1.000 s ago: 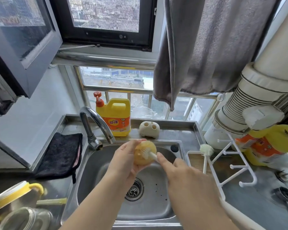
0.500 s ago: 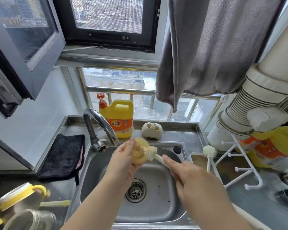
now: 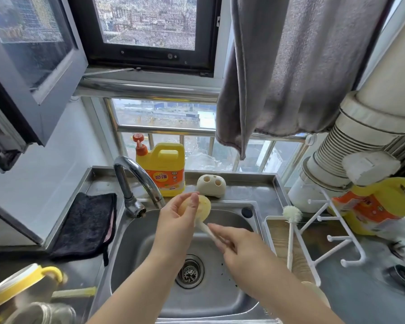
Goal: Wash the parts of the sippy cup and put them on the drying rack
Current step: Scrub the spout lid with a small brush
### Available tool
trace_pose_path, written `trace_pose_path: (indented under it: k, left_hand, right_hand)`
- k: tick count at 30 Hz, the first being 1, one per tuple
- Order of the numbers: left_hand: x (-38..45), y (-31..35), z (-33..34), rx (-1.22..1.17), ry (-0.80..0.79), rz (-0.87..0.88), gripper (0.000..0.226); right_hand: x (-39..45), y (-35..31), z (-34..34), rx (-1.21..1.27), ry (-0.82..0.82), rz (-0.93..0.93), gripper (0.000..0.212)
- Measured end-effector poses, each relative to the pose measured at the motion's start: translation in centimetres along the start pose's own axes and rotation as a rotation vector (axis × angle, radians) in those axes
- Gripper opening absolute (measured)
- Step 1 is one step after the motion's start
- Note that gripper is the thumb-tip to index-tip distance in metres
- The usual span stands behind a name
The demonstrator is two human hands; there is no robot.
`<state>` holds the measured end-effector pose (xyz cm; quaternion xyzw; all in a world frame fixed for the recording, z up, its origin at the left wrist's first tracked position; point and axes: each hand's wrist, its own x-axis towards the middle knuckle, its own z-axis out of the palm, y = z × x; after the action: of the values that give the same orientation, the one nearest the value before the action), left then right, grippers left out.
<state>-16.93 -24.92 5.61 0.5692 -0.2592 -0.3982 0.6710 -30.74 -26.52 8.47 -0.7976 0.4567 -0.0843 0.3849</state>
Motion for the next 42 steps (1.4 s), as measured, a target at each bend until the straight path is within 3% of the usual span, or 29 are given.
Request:
trace_pose_path:
  k: [3, 4, 6, 10, 15, 18, 21, 24, 26, 31, 38, 42]
  left_hand:
    - [0.2, -0.1, -0.5, -0.004, 0.009, 0.018, 0.030]
    - [0.4, -0.1, -0.6, -0.011, 0.008, 0.000, 0.030]
    - [1.0, -0.1, -0.8, -0.054, 0.024, -0.056, 0.031]
    - [1.5, 0.2, -1.3, -0.129, 0.053, -0.109, 0.031]
    - [0.6, 0.2, 0.0, -0.314, -0.008, -0.244, 0.029]
    - [1.0, 0.8, -0.1, -0.445, -0.029, -0.286, 0.028]
    - [0.9, 1.5, -0.5, -0.543, -0.097, -0.311, 0.012]
    - [0.6, 1.8, -1.0, -0.694, -0.217, -0.362, 0.060]
    - [0.4, 2.0, -1.1, -0.719, -0.301, -0.402, 0.077]
    - [-0.1, 2.6, -0.4, -0.682, -0.391, -0.393, 0.057]
    - [-0.3, 3.0, -1.1, -0.653, -0.583, -0.428, 0.058]
    - [-0.2, 3.2, -0.9, -0.584, -0.518, -0.399, 0.054]
  right_hand:
    - [0.0, 0.3, 0.4, 0.776, -0.214, 0.294, 0.030]
    - [-0.2, 0.3, 0.5, 0.892, -0.241, 0.319, 0.029]
    - [-0.6, 0.8, 0.6, 0.735, -0.191, 0.224, 0.031]
    - [-1.2, 1.1, -1.4, -0.106, 0.146, -0.084, 0.043]
    - [-0.7, 0.0, -1.5, -0.591, 0.317, -0.180, 0.056]
    - [-1.1, -0.1, -0.9, -0.531, 0.296, -0.173, 0.058]
    - [-1.5, 0.6, -1.1, -0.473, 0.338, -0.208, 0.055]
    - [-1.8, 0.8, -1.7, -0.390, 0.281, -0.213, 0.053]
    - [-1.9, 1.1, -2.0, -0.277, 0.262, -0.222, 0.055]
    - [-2.3, 0.9, -1.9, -0.268, 0.269, -0.298, 0.055]
    - [-2.0, 1.9, -3.3, -0.217, 0.240, -0.365, 0.059]
    - [-2.3, 1.9, -3.7, -0.176, 0.208, -0.316, 0.055]
